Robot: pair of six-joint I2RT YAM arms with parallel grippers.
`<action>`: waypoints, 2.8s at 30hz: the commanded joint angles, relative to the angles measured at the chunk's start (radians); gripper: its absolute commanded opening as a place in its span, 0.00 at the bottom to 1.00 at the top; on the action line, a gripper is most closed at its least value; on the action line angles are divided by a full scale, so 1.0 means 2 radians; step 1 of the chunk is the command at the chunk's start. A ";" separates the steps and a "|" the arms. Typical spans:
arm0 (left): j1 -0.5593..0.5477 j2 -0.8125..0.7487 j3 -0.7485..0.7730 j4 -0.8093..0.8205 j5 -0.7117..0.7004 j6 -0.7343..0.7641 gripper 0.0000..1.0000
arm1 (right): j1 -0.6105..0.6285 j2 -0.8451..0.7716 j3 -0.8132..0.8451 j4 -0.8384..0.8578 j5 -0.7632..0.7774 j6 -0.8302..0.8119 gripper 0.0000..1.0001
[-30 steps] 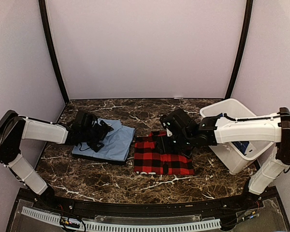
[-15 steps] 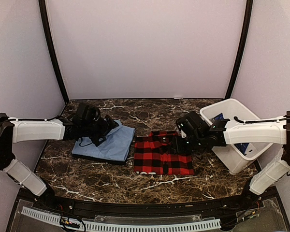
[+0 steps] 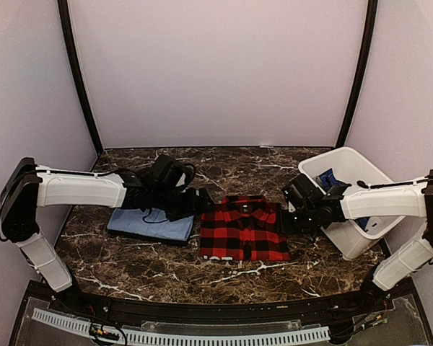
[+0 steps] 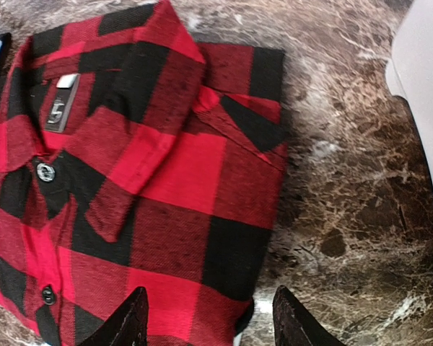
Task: Fold and stack the long sleeve shirts
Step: Move the rectangle-folded shirt to the center of the board, then pick up the square-folded shirt from the center of the board, then place the square-folded shirt on the square-folded shirt.
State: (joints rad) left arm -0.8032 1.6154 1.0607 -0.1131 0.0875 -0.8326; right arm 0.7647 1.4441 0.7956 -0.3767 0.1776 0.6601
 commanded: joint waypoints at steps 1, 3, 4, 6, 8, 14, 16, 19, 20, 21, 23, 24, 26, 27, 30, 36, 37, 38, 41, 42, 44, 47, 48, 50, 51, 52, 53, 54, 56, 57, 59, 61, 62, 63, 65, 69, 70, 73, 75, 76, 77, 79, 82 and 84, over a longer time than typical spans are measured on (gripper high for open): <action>-0.023 0.048 0.024 -0.031 0.012 0.031 0.90 | -0.010 -0.005 -0.017 0.017 0.002 0.009 0.56; -0.028 0.064 0.031 -0.036 0.007 0.033 0.88 | -0.012 0.000 -0.021 0.019 0.003 0.011 0.56; -0.030 0.069 0.034 -0.038 0.004 0.034 0.87 | -0.013 0.003 -0.022 0.020 0.003 0.012 0.56; -0.031 0.080 0.035 -0.038 0.002 0.034 0.85 | -0.015 0.009 -0.026 0.025 0.002 0.013 0.56; -0.032 0.089 0.035 -0.041 -0.002 0.033 0.83 | -0.016 0.016 -0.028 0.031 -0.001 0.013 0.56; -0.032 0.100 0.021 -0.023 -0.001 0.033 0.79 | -0.016 0.037 -0.028 0.042 -0.007 0.015 0.55; -0.032 0.108 0.021 -0.015 0.005 0.034 0.77 | -0.016 0.044 -0.027 0.044 -0.008 0.015 0.54; -0.035 0.125 0.028 -0.004 0.015 0.037 0.73 | -0.016 0.056 -0.027 0.050 -0.012 0.016 0.53; -0.036 0.132 0.030 -0.005 0.017 0.037 0.71 | -0.016 0.058 -0.028 0.052 -0.013 0.017 0.53; -0.038 0.136 0.035 -0.007 0.017 0.038 0.70 | -0.016 0.061 -0.029 0.054 -0.014 0.017 0.53; -0.040 0.146 0.040 -0.010 0.016 0.036 0.69 | -0.016 0.066 -0.030 0.058 -0.017 0.018 0.52; -0.041 0.151 0.042 -0.010 0.016 0.035 0.68 | -0.016 0.068 -0.030 0.061 -0.020 0.019 0.51; -0.041 0.158 0.045 -0.011 0.016 0.030 0.65 | -0.016 0.073 -0.031 0.066 -0.026 0.019 0.50; -0.041 0.160 0.045 -0.010 0.017 0.029 0.62 | -0.016 0.074 -0.031 0.069 -0.031 0.019 0.48; -0.042 0.168 0.045 0.000 0.026 0.022 0.53 | -0.015 0.077 -0.033 0.078 -0.044 0.020 0.43; -0.042 0.167 0.058 0.010 0.048 0.016 0.25 | -0.014 0.069 -0.029 0.089 -0.069 0.020 0.19; -0.043 0.166 0.060 0.010 0.053 0.016 0.20 | -0.014 0.066 -0.026 0.086 -0.070 0.019 0.14; -0.043 0.164 0.065 0.010 0.056 0.015 0.15 | -0.013 0.063 -0.022 0.084 -0.070 0.019 0.10; -0.044 0.153 0.076 0.010 0.062 0.013 0.05 | -0.011 0.052 -0.011 0.075 -0.073 0.017 0.00; -0.044 0.150 0.078 0.009 0.062 0.013 0.01 | -0.010 0.046 -0.007 0.070 -0.072 0.016 0.00; -0.044 0.138 0.085 0.004 0.059 0.014 0.00 | -0.007 0.034 0.002 0.058 -0.067 0.015 0.00; -0.044 0.115 0.099 -0.009 0.050 0.021 0.00 | -0.005 0.017 0.018 0.040 -0.060 0.013 0.00; -0.044 0.109 0.102 -0.012 0.048 0.023 0.00 | -0.005 0.012 0.025 0.034 -0.058 0.012 0.00; -0.044 0.101 0.115 -0.033 0.044 0.029 0.00 | -0.001 0.002 0.039 0.023 -0.056 0.011 0.00; -0.044 0.098 0.124 -0.038 0.043 0.035 0.00 | 0.001 -0.001 0.048 0.018 -0.054 0.010 0.00; -0.043 0.093 0.128 -0.048 0.039 0.037 0.00 | 0.004 -0.005 0.057 0.013 -0.053 0.010 0.00; -0.043 0.090 0.134 -0.052 0.037 0.041 0.00 | 0.007 -0.008 0.065 0.008 -0.053 0.009 0.00; -0.042 0.084 0.141 -0.062 0.033 0.044 0.00 | 0.011 -0.009 0.075 0.006 -0.052 0.009 0.00; -0.039 0.073 0.147 -0.075 0.028 0.050 0.00 | 0.018 -0.006 0.094 0.002 -0.051 0.011 0.00; -0.035 0.069 0.148 -0.079 0.027 0.053 0.00 | 0.024 -0.003 0.103 0.002 -0.051 0.013 0.00; -0.026 0.055 0.146 -0.088 0.028 0.057 0.00 | 0.035 0.006 0.123 0.002 -0.051 0.016 0.00; -0.014 0.039 0.141 -0.096 0.030 0.064 0.00 | 0.047 0.019 0.146 0.005 -0.051 0.020 0.00; -0.010 0.029 0.136 -0.103 0.031 0.067 0.00 | 0.053 0.027 0.158 0.007 -0.051 0.023 0.00; 0.002 0.023 0.134 -0.106 0.035 0.072 0.00 | 0.059 0.035 0.174 0.011 -0.051 0.027 0.00; 0.022 -0.003 0.124 -0.115 0.041 0.080 0.00 | 0.073 0.053 0.200 0.024 -0.055 0.035 0.00; 0.072 -0.040 0.107 -0.140 0.055 0.104 0.00 | 0.094 0.107 0.253 0.058 -0.058 0.051 0.00; 0.080 -0.046 0.103 -0.146 0.056 0.113 0.00 | 0.099 0.122 0.266 0.064 -0.061 0.056 0.00; 0.124 -0.069 0.091 -0.166 0.067 0.131 0.00 | 0.111 0.171 0.308 0.091 -0.074 0.071 0.00; 0.150 -0.079 0.085 -0.177 0.071 0.147 0.00 | 0.118 0.204 0.344 0.098 -0.078 0.076 0.00; 0.169 -0.082 0.084 -0.180 0.076 0.157 0.00 | 0.122 0.221 0.361 0.100 -0.082 0.079 0.00; 0.179 -0.088 0.081 -0.186 0.078 0.162 0.00 | 0.123 0.235 0.378 0.104 -0.085 0.083 0.00; 0.205 -0.093 0.078 -0.194 0.083 0.176 0.00 | 0.125 0.263 0.408 0.113 -0.093 0.092 0.00; 0.242 -0.096 0.072 -0.204 0.092 0.192 0.00 | 0.127 0.300 0.446 0.116 -0.116 0.103 0.00; 0.259 -0.104 0.066 -0.208 0.094 0.197 0.00 | 0.128 0.321 0.466 0.116 -0.129 0.108 0.00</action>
State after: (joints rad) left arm -0.3443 1.4673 1.2148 -0.5098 0.2466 -0.5011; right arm 1.0042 2.0350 1.6402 -0.2047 0.0006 0.8356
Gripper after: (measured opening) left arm 0.058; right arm 0.017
